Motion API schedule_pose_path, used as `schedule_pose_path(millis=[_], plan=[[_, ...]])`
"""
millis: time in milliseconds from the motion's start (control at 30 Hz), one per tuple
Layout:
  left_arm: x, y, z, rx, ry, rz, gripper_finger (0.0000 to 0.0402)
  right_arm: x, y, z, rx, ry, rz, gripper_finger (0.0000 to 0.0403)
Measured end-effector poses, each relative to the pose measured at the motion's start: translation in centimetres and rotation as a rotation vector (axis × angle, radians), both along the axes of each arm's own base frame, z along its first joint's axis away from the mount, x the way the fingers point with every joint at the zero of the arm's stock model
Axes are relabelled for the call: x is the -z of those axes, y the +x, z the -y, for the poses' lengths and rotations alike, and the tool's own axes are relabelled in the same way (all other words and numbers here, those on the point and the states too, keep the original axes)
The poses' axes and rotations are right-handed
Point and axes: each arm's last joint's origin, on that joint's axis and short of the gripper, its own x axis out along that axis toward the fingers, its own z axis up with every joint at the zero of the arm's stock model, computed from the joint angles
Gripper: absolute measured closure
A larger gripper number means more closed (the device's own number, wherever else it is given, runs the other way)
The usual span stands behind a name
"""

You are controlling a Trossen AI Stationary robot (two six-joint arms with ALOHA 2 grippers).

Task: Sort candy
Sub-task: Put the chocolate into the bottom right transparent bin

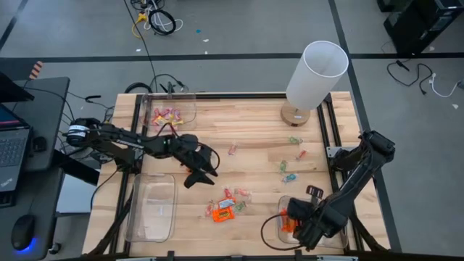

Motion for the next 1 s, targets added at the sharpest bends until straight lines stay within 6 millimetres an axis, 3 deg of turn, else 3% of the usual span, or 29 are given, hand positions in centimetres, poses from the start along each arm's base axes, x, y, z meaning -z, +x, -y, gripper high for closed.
schedule_pose_path(millis=[167, 267, 533, 1000], plan=[[0.3, 0.1, -0.5, -0.238, -0.063, -0.101, 0.0188, -2.5, 0.6, 0.7, 0.004, -0.134, 0.135, 0.0403], [1.1, -0.4, -0.6, -0.295, -0.074, -0.209, 0.0188, -3.2, 1.0, 1.2, -0.019, -0.199, 0.18, 0.0403], [2.9, -2.0, -0.8, -0.407, 0.011, -0.46, 0.0188, -3.4, 2.2, 2.5, -0.096, -0.324, 0.228, 0.0403], [3.2, -2.5, -0.9, -0.458, 0.058, -0.537, 0.0188, -3.4, 3.9, 4.5, -0.122, -0.376, 0.202, 0.0403]])
